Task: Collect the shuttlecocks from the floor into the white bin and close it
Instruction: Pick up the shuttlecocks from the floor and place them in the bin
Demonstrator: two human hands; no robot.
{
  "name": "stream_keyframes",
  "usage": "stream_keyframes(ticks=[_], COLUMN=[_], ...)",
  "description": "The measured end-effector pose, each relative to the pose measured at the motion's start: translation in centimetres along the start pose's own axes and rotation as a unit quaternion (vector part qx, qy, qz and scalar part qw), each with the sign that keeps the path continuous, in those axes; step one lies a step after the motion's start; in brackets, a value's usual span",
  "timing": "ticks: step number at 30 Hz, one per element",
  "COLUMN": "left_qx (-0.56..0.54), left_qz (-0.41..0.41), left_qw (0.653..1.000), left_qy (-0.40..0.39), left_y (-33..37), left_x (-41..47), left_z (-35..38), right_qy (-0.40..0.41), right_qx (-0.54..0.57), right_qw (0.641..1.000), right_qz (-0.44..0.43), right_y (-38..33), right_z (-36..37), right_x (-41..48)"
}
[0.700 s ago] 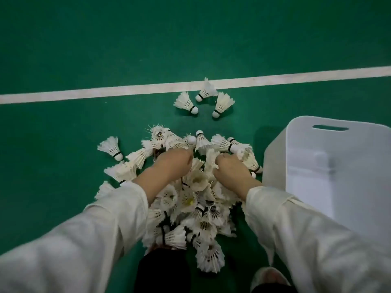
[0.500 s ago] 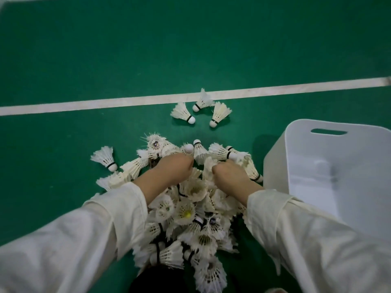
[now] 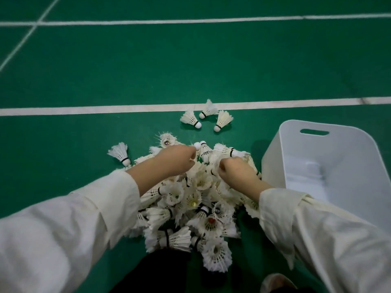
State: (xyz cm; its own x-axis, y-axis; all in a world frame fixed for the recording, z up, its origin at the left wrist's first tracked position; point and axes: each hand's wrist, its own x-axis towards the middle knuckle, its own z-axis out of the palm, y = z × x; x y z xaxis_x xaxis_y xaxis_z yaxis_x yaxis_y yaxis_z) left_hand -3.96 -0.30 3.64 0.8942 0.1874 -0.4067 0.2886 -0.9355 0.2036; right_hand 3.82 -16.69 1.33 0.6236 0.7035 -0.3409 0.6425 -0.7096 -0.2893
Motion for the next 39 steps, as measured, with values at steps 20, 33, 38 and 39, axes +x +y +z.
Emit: stream_keyframes(ticks=[20, 33, 38, 39], left_qx=[-0.193, 0.085, 0.097, 0.073], left_qz=[-0.011, -0.005, -0.015, -0.014], left_qw=[0.967, 0.996, 0.994, 0.995], left_qy=[0.163, 0.037, 0.052, 0.067], left_y=[1.3, 4.6, 4.7, 4.8], left_x=[-3.8, 2.9, 4.0, 3.7], left_z=[7.5, 7.4, 7.0, 6.1], right_qy=[0.029, 0.099, 0.127, 0.138], right_qx=[0.117, 0.213, 0.267, 0.287], right_qw=[0.993, 0.972, 0.955, 0.947], right_qz=[0.002, 0.019, 0.035, 0.035], right_y=[3.5, 4.3, 4.8, 4.7], right_z=[-0.1, -1.4, -2.1, -2.5], right_x=[-4.2, -4.0, -4.8, -5.2])
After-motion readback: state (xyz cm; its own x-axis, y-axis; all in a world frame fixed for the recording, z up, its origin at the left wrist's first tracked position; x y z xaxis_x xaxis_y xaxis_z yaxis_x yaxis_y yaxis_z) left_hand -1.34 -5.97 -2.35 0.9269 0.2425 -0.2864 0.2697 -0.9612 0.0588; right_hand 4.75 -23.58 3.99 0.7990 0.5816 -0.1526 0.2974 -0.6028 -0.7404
